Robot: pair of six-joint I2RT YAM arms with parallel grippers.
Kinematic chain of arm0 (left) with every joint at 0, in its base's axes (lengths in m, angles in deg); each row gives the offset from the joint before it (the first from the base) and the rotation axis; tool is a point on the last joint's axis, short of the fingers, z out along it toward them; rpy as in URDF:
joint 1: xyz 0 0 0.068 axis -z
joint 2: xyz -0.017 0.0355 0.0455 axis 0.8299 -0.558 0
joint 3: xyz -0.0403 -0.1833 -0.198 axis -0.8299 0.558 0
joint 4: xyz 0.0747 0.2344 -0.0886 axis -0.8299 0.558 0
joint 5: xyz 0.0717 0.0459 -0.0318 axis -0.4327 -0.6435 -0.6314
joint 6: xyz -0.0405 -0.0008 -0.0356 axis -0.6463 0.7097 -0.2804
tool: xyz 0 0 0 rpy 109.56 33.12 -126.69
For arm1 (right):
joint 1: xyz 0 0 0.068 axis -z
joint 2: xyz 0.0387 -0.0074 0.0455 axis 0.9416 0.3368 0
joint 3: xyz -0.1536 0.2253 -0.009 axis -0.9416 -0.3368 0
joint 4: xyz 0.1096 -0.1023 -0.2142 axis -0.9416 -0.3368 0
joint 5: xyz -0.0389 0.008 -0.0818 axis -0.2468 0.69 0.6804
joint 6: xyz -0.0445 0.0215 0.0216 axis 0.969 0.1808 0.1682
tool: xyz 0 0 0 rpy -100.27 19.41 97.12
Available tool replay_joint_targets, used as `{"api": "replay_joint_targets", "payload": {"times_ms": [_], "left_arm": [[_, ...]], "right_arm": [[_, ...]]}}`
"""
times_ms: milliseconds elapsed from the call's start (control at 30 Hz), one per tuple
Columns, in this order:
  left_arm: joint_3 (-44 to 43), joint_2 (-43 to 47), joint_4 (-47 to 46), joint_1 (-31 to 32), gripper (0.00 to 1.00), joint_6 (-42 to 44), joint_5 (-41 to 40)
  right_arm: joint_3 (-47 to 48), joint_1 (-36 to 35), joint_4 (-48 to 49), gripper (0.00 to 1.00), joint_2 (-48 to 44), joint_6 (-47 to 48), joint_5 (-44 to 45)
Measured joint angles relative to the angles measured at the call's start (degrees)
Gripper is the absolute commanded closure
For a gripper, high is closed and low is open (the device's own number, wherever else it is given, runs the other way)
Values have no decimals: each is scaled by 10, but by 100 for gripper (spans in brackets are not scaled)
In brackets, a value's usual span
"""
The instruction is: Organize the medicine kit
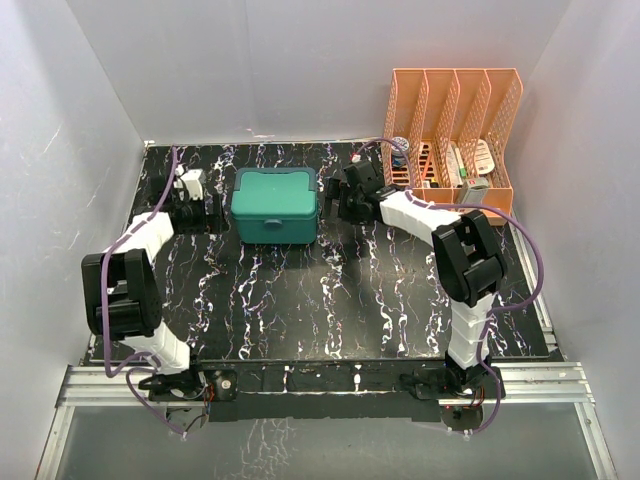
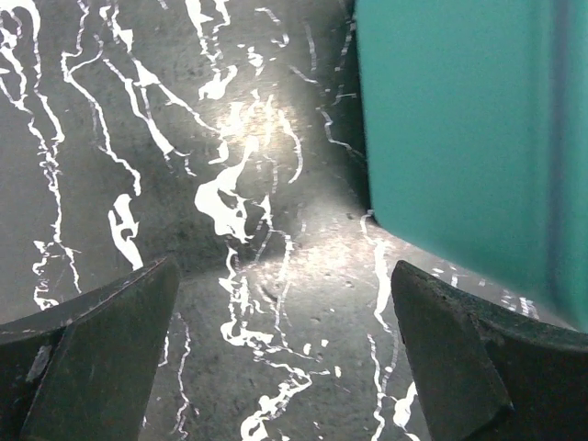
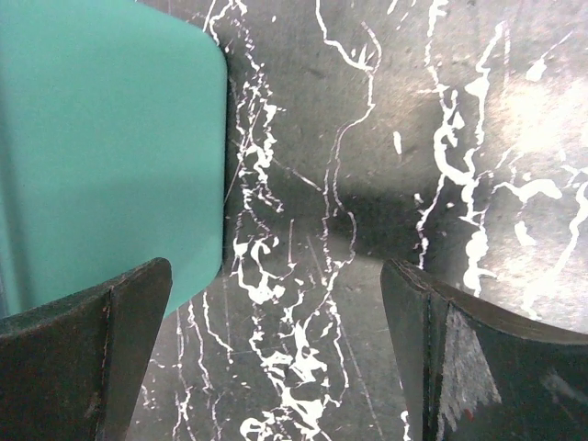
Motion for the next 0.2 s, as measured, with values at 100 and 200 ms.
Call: {"api": "replay_joint_targets", "payload": {"times_ms": [100,200], "left_arm": [[33,2,-40,-2,1,6,-19],[56,0,-71,-2,1,11,-43]], "right_arm": [[0,2,3,2,0,15,14],[-2,5,9,2,0,23,33]]}}
